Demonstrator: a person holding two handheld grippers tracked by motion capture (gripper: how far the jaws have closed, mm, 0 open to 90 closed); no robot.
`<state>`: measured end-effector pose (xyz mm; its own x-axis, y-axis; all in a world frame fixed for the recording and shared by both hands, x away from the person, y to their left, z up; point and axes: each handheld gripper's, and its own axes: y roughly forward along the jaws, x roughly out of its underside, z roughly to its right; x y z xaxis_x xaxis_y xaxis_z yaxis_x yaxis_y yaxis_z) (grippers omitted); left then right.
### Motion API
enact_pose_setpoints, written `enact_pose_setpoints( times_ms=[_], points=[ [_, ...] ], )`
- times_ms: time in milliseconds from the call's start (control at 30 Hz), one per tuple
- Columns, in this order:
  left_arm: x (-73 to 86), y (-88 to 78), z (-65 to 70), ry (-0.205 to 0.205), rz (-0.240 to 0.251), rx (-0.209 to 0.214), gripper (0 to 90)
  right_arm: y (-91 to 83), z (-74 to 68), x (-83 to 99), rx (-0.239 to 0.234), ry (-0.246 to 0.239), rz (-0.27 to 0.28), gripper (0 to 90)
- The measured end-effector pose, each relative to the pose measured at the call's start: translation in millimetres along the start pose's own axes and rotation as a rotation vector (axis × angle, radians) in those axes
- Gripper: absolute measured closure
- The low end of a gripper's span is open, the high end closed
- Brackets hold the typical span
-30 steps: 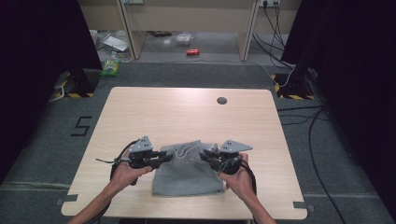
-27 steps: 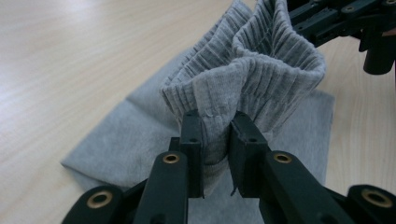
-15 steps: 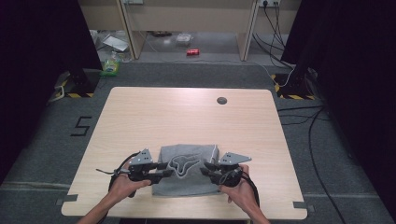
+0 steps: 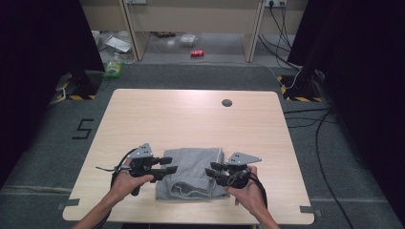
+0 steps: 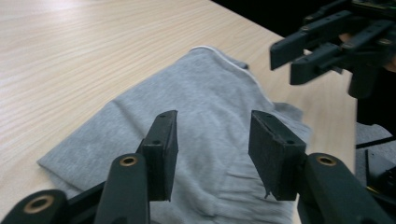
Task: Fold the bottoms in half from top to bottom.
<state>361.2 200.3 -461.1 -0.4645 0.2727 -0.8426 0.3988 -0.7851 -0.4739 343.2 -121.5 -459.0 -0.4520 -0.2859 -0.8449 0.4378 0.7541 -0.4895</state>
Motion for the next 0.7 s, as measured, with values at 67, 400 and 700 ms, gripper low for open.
enact_pose_setpoints(
  times_ms=[67, 400, 700],
  points=[
    [4.0, 6.2, 0.7, 0.007, -0.024, -0.016, 48.1, 5.2, -1.7, -0.4, -0.009, -0.004, -0.014, 64.1],
    [35.3, 9.3, 26.0, 0.119, -0.104, -0.079, 45.6, 26.4, -17.7, 16.5, -0.037, -0.030, -0.131, 61.5],
    [60.1, 11.8, 41.9, 0.206, -0.166, -0.106, 46.7, 27.9, -32.7, 37.2, 0.055, -0.171, -0.204, 60.1]
  ],
)
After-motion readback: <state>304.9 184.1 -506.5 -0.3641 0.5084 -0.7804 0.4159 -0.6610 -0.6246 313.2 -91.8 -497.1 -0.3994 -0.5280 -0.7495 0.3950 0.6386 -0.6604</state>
